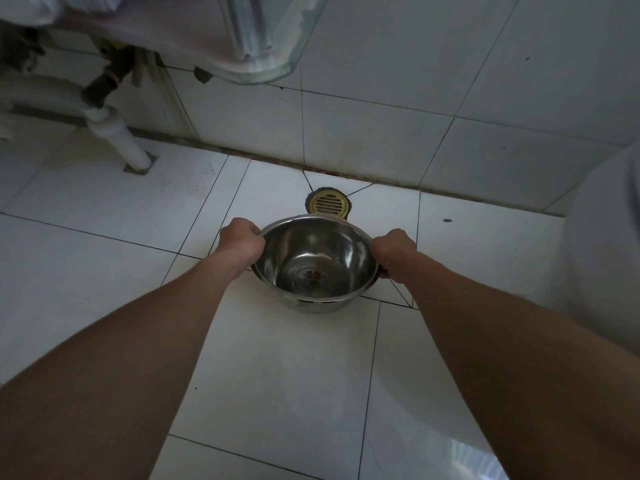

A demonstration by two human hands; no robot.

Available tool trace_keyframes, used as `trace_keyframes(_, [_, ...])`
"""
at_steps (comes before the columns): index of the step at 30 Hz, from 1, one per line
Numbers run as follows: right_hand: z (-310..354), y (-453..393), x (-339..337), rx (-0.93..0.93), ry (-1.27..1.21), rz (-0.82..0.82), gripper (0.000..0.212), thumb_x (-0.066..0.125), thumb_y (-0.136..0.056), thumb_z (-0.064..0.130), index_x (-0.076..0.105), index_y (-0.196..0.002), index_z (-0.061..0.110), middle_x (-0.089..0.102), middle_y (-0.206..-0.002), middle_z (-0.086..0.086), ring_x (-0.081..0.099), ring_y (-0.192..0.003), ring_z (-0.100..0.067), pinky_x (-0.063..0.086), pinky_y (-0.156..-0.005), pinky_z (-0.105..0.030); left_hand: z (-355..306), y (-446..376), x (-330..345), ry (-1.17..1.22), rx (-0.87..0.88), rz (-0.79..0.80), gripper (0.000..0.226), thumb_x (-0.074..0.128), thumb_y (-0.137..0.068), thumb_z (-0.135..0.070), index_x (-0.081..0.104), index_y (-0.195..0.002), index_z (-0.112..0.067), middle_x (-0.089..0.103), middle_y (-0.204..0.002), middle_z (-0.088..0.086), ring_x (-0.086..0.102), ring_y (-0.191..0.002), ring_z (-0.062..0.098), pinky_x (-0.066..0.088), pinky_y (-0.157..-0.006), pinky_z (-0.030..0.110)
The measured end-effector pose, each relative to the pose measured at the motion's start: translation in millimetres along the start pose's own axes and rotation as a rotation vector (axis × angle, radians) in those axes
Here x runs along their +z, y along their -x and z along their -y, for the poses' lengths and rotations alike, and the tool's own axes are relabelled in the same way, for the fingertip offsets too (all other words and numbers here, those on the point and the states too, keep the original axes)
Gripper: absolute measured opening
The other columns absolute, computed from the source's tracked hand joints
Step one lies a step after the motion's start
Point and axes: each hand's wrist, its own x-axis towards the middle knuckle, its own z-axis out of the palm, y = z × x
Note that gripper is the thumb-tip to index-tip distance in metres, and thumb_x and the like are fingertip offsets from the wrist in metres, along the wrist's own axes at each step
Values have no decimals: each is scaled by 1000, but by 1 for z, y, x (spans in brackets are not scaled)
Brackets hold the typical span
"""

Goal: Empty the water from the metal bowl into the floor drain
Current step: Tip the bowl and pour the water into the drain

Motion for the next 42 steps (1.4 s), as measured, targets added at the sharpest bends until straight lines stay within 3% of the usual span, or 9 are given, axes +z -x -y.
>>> trace_keyframes(6, [1,1,-1,-5,18,14,13,59,-96,12,64,-95,0,69,-100,-18,64,-73,-26,52,-53,-27,0,0,0,-8,7,-3,38,52,-85,4,45,-60,-23,53,-84,10,49,-77,28,59,-81,48])
trace_keyframes(11, [2,3,-3,-7,23,34,16,59,-96,12,66,-101,-1,68,-100,-18,63,-72,-24,48,-50,-26,-1,0,-2,-16,28,6,39,50,-85,6,43,-61,-24,48,-80,7,43,-77,26,48,-66,35])
trace_keyframes(15, [2,3,-3,-8,24,42,18,58,-96,12,66,-104,-2,70,-105,-20,63,-73,-24,48,-50,-27,-2,0,-3,-19,27,13,38,49,-83,6,42,-61,-25,44,-78,6,40,-77,25,42,-66,34])
trace_keyframes(20, [3,3,-3,-2,25,56,18,58,-96,12,66,-104,-2,70,-105,-19,63,-73,-24,50,-53,-27,-2,1,-4,-40,34,16,27,50,-85,4,52,-72,-21,50,-83,8,44,-77,26,49,-70,35])
trace_keyframes(24, [5,4,-4,1,28,58,15,57,-96,11,66,-98,-2,66,-92,-17,60,-65,-22,48,-49,-27,-2,2,-5,-61,25,13,29,51,-88,1,54,-68,-20,55,-93,11,49,-79,30,57,-86,48])
trace_keyframes(29, [5,3,-4,-2,24,57,13,57,-96,11,64,-93,0,64,-88,-15,59,-64,-21,48,-49,-27,-4,3,-7,-72,18,22,26,47,-85,2,71,-90,-7,60,-93,13,50,-77,29,51,-71,37])
trace_keyframes(33, [5,2,-4,-5,16,49,17,58,-95,12,60,-81,3,62,-82,-13,57,-62,-20,49,-49,-27,-5,3,-8,-62,23,41,30,46,-86,4,72,-101,6,62,-92,16,52,-75,29,46,-67,34])
trace_keyframes(39, [7,2,-3,1,-9,50,18,58,-94,10,58,-78,3,62,-85,-14,57,-66,-21,50,-51,-27,-7,3,-10,-68,33,27,29,47,-88,3,72,-101,5,68,-103,22,55,-78,31,51,-71,36])
trace_keyframes(42, [7,3,-3,-2,-8,58,16,58,-95,11,59,-81,2,62,-87,-15,58,-68,-22,50,-53,-28,-8,3,-11,-74,30,16,27,47,-89,3,72,-98,2,67,-103,21,56,-80,32,58,-82,44])
